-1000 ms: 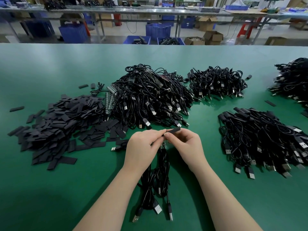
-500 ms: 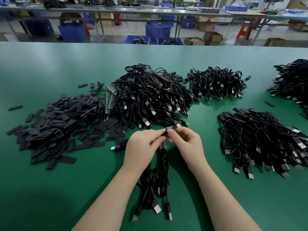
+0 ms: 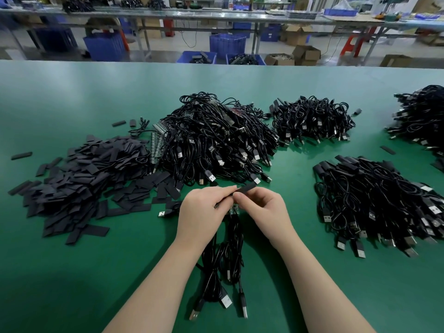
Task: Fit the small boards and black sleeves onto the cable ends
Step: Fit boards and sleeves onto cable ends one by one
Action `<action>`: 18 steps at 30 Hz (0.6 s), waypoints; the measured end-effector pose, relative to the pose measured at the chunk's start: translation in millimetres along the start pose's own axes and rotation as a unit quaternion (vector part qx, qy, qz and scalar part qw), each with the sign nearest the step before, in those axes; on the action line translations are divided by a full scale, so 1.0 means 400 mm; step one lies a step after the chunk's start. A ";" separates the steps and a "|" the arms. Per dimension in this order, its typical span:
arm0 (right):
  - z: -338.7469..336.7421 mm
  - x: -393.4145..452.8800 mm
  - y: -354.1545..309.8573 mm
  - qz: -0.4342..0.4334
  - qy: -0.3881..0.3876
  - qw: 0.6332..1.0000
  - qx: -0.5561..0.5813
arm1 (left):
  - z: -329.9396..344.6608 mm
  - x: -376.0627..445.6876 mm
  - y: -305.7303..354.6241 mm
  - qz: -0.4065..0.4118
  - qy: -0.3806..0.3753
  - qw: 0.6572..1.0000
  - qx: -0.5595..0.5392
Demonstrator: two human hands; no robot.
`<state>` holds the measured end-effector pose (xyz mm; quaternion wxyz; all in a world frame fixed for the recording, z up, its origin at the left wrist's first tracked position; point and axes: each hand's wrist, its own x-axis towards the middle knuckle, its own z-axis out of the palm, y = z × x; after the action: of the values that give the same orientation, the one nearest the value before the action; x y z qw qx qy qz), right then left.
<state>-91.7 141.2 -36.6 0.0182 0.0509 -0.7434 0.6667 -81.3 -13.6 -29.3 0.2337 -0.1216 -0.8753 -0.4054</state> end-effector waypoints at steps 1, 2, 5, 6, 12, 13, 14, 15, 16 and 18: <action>0.000 0.001 0.000 0.001 -0.003 1.000 0.009 | 0.000 -0.001 0.000 -0.016 0.004 1.000 -0.004; 0.000 0.001 -0.001 -0.001 -0.008 1.000 0.019 | 0.000 -0.001 0.001 -0.026 0.008 1.000 -0.008; -0.003 -0.001 -0.002 -0.010 -0.019 0.999 0.034 | -0.001 0.001 -0.001 -0.025 0.010 1.000 -0.012; -0.003 0.000 -0.001 -0.012 -0.022 0.999 0.034 | -0.002 0.002 -0.002 -0.020 0.010 1.000 -0.011; -0.006 0.004 0.004 -0.012 0.005 1.000 0.026 | 0.002 0.004 -0.005 -0.031 -0.015 0.999 -0.023; -0.006 0.003 0.004 -0.011 0.003 1.000 0.024 | 0.003 0.004 -0.006 -0.031 -0.016 0.999 -0.022; -0.006 0.003 0.005 -0.011 -0.001 1.000 0.026 | 0.003 0.003 -0.006 -0.031 -0.015 0.999 -0.022; -0.005 0.002 0.004 -0.011 -0.006 0.999 0.029 | 0.001 0.003 -0.007 -0.030 -0.012 0.999 -0.024; -0.005 0.002 0.003 -0.013 -0.012 0.999 0.033 | 0.000 0.004 -0.007 -0.026 -0.009 0.999 -0.026; -0.006 0.001 0.002 -0.019 -0.021 0.999 0.043 | -0.004 0.006 -0.006 -0.009 -0.005 1.000 -0.023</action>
<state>-92.1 143.5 -37.0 0.0130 0.0797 -0.7131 0.6964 -83.7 -16.5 -28.8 0.2230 -0.1206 -0.8681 -0.4268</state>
